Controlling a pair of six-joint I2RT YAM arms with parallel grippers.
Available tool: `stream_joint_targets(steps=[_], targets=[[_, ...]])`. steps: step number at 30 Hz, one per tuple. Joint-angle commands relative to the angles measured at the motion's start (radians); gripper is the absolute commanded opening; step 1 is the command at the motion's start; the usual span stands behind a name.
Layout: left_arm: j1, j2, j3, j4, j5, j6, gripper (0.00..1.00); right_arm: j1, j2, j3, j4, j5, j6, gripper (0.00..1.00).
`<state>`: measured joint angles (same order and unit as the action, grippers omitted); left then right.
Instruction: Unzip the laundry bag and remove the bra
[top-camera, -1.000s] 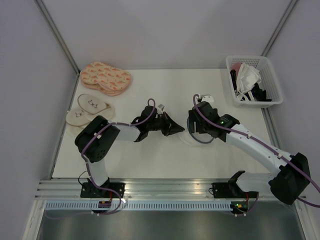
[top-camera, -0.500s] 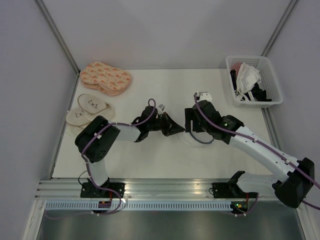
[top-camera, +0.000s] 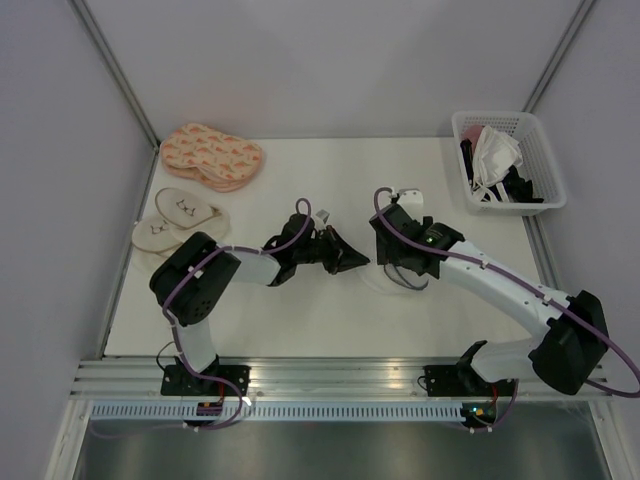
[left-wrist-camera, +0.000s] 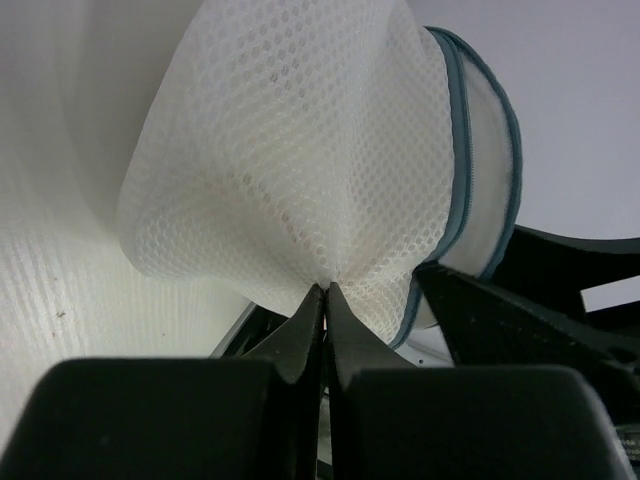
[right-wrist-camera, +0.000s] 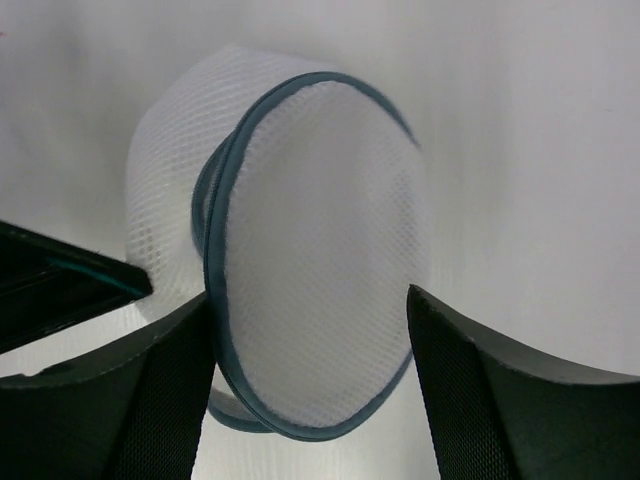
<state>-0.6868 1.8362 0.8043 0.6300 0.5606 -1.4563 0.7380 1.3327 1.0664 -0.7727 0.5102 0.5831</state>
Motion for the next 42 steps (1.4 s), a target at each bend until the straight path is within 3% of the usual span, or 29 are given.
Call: stream_joint_targets(steps=[1, 14, 20, 23, 24, 28, 38, 42], targets=[[0.003, -0.043, -0.028, 0.059, 0.004, -0.027, 0.02, 0.001, -0.052, 0.066, -0.128, 0.192, 0.072, 0.79], [0.141, -0.161, -0.255, 0.146, 0.041, -0.026, 0.02, -0.087, -0.081, 0.015, -0.306, 0.339, 0.15, 0.8], [0.17, -0.244, -0.307, 0.077, 0.064, 0.023, 0.02, -0.129, -0.105, 0.089, -0.415, 0.453, 0.203, 0.83], [0.17, -0.232, -0.306, 0.085, 0.071, 0.025, 0.02, -0.127, -0.197, 0.066, -0.194, 0.199, -0.013, 0.83], [0.168, -0.227, -0.304, 0.095, 0.076, 0.024, 0.02, -0.129, -0.246, 0.049, -0.068, -0.013, -0.102, 0.83], [0.167, -0.198, -0.3, 0.117, 0.082, 0.013, 0.02, -0.123, -0.245, 0.02, 0.053, -0.302, -0.143, 0.81], [0.167, -0.175, -0.29, 0.132, 0.082, 0.008, 0.02, -0.115, -0.184, -0.134, 0.286, -0.663, -0.124, 0.8], [0.164, -0.173, -0.284, 0.131, 0.082, 0.007, 0.02, -0.097, -0.178, -0.161, 0.355, -0.737, -0.1, 0.79]])
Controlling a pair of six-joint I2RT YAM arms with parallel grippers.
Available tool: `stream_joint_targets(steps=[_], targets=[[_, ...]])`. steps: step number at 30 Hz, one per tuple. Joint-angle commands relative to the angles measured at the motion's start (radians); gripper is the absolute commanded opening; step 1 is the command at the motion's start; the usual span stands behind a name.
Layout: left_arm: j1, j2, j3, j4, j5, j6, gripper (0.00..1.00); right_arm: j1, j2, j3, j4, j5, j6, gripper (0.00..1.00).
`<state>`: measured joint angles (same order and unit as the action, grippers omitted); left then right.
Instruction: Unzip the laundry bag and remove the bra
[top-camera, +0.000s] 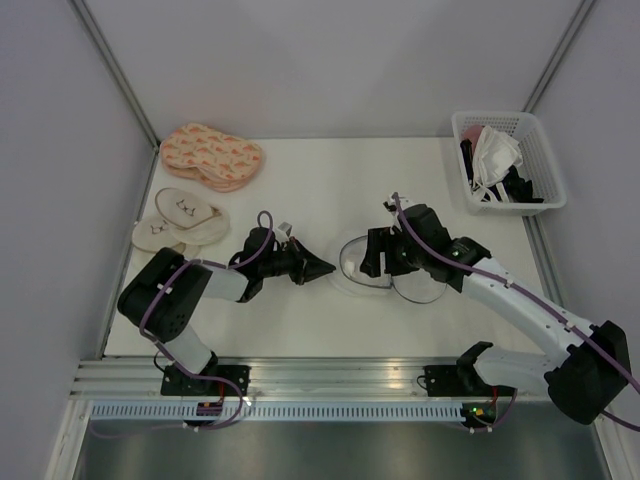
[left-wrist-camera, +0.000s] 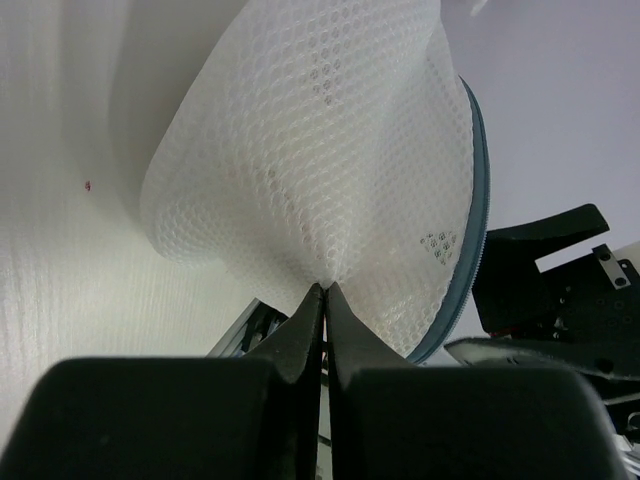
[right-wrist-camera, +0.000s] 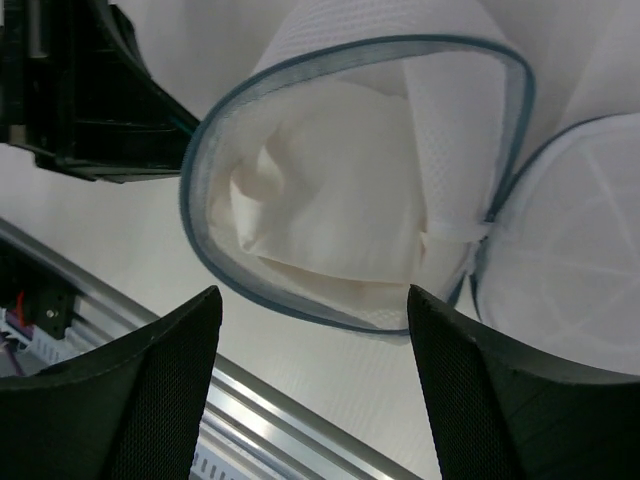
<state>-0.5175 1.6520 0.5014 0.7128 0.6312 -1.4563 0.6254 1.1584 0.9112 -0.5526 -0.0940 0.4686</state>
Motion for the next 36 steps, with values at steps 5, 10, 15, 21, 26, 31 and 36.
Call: stream_joint_targets(steps=[5, 10, 15, 21, 26, 31, 36], targets=[[-0.01, 0.012, 0.023, 0.051, 0.009, 0.001, 0.02, 0.042, 0.038, -0.021, 0.181, -0.144, 0.039, 0.78], [-0.013, 0.011, 0.025, 0.054, 0.009, -0.004, 0.02, 0.06, 0.102, -0.014, 0.2, -0.095, 0.039, 0.73], [-0.013, 0.011, 0.022, 0.054, 0.012, -0.004, 0.02, 0.065, 0.146, -0.002, 0.203, -0.047, 0.033, 0.67], [-0.015, 0.012, 0.019, 0.059, 0.012, -0.006, 0.02, 0.065, 0.164, 0.002, 0.206, -0.042, 0.018, 0.65], [-0.016, 0.02, 0.019, 0.068, 0.01, -0.01, 0.02, 0.088, 0.204, -0.008, 0.246, -0.072, 0.033, 0.61], [-0.018, 0.025, 0.028, 0.077, 0.013, -0.019, 0.02, 0.149, 0.248, 0.002, 0.253, -0.026, 0.05, 0.53], [-0.016, 0.019, 0.02, 0.079, 0.015, -0.018, 0.02, 0.16, 0.251, 0.026, 0.201, 0.084, 0.041, 0.28]])
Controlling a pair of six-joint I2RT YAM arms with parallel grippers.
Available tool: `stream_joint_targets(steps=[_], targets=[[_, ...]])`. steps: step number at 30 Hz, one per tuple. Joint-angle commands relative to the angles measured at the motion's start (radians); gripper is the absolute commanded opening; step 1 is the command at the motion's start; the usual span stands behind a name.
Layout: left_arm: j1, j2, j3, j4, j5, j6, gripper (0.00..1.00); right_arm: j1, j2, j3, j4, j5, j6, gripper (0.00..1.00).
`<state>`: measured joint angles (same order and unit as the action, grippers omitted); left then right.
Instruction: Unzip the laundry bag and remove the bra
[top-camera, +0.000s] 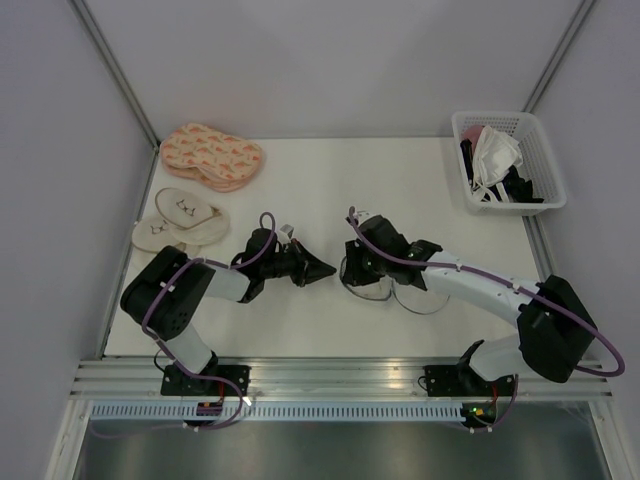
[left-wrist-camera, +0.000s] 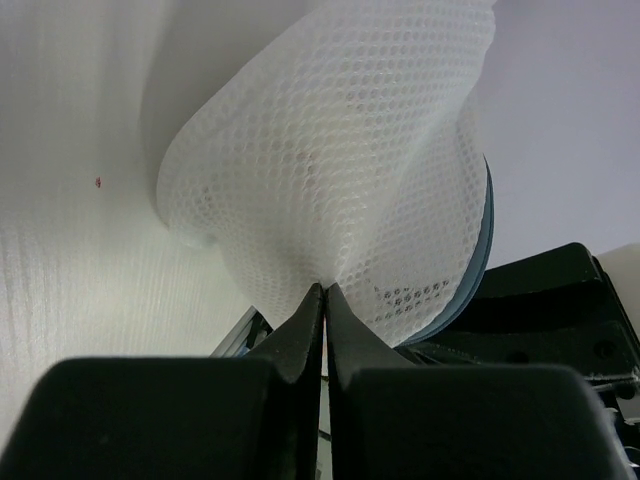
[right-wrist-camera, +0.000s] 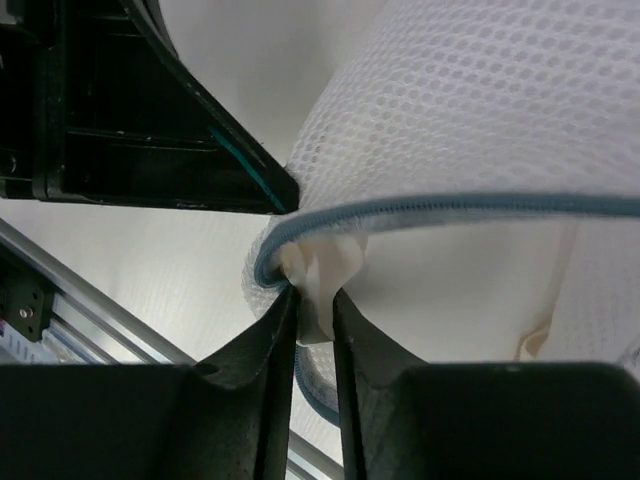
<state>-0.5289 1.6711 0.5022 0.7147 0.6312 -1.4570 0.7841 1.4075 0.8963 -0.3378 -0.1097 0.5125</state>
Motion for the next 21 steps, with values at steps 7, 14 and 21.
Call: stream_joint_targets(steps=[7, 14, 21], targets=[[-0.005, 0.007, -0.007, 0.103, 0.016, -0.026, 0.02, 0.0, -0.048, 0.096, -0.166, 0.298, -0.015, 0.0], [-0.005, 0.016, -0.018, 0.114, 0.013, -0.028, 0.02, 0.0, -0.143, 0.115, -0.291, 0.406, -0.025, 0.01], [-0.005, 0.033, -0.013, 0.118, 0.016, -0.031, 0.02, 0.0, -0.225, 0.153, -0.346, 0.455, -0.029, 0.0]])
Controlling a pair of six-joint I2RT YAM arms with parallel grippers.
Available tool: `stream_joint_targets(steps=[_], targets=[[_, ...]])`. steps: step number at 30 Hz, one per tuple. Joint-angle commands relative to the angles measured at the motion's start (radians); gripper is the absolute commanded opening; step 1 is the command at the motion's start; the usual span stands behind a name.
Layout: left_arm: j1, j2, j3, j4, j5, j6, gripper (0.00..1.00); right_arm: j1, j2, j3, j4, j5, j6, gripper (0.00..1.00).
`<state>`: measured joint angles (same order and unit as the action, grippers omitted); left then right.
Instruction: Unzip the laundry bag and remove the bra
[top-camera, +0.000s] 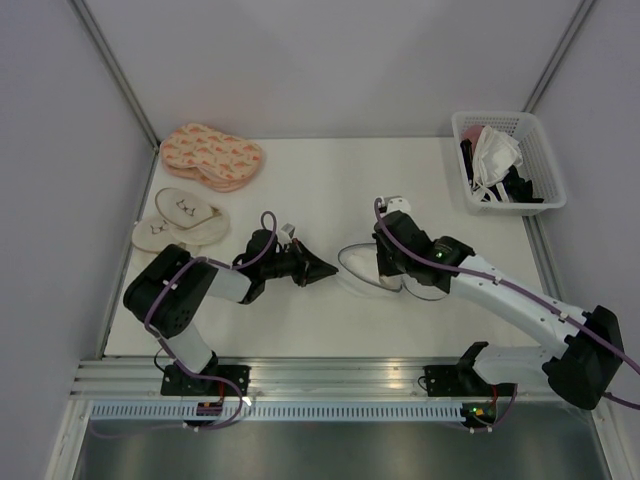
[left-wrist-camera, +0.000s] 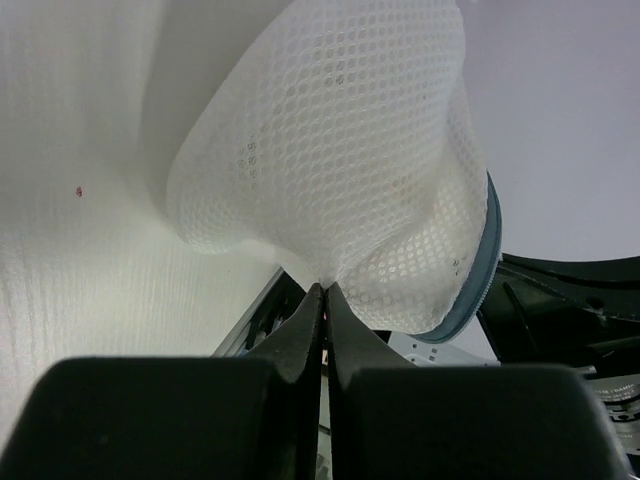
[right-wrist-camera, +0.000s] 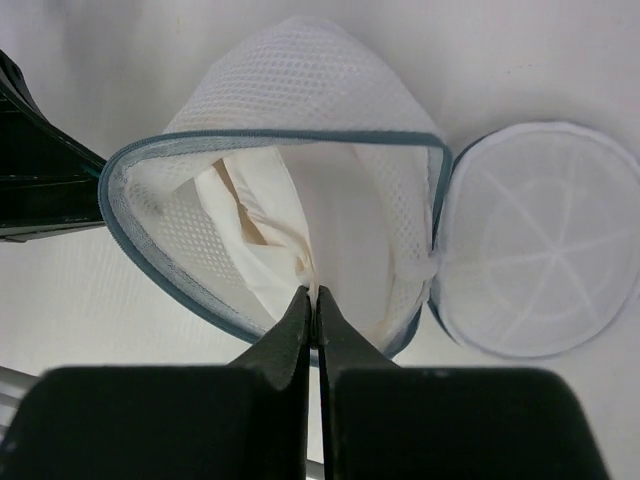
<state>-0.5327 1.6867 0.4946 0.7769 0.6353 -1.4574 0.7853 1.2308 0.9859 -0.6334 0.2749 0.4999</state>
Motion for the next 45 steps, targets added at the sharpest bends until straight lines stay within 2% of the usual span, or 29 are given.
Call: stream_joint_targets(steps=[1, 5, 10, 13, 17, 20, 25, 32, 35, 40, 45], targets=[[-0.001, 0.021, -0.004, 0.056, 0.012, -0.029, 0.02, 0.0, -0.059, 0.085, -0.045, 0.06, -0.026, 0.01], [-0.001, 0.027, -0.001, 0.053, 0.012, -0.017, 0.02, -0.001, -0.083, 0.203, -0.045, 0.079, -0.078, 0.0], [-0.001, 0.042, 0.01, 0.05, 0.036, 0.002, 0.02, -0.003, -0.042, 0.416, -0.068, 0.249, -0.11, 0.0], [-0.001, 0.045, 0.012, 0.048, 0.049, 0.015, 0.02, -0.023, -0.01, 0.496, -0.058, 0.296, -0.126, 0.0], [-0.001, 0.042, 0.021, 0.035, 0.063, 0.031, 0.02, -0.09, 0.016, 0.55, -0.009, 0.261, -0.127, 0.0], [-0.004, 0.045, 0.028, 0.035, 0.073, 0.034, 0.02, -0.141, 0.035, 0.569, 0.032, 0.289, -0.121, 0.0], [-0.006, 0.042, 0.027, 0.042, 0.106, 0.04, 0.02, -0.325, 0.133, 0.663, 0.026, 0.363, -0.09, 0.01], [-0.007, 0.03, 0.018, 0.042, 0.145, 0.052, 0.02, -0.715, 0.297, 0.741, 0.014, 0.402, 0.038, 0.01], [-0.007, 0.031, 0.018, 0.042, 0.161, 0.052, 0.02, -0.841, 0.372, 0.761, 0.033, 0.399, 0.08, 0.0], [-0.007, 0.034, 0.039, 0.009, 0.175, 0.057, 0.02, -0.954, 0.527, 0.826, 0.064, 0.345, 0.063, 0.0], [-0.007, 0.034, 0.07, -0.042, 0.178, 0.069, 0.02, -1.044, 0.754, 1.035, 0.011, 0.247, 0.068, 0.0]])
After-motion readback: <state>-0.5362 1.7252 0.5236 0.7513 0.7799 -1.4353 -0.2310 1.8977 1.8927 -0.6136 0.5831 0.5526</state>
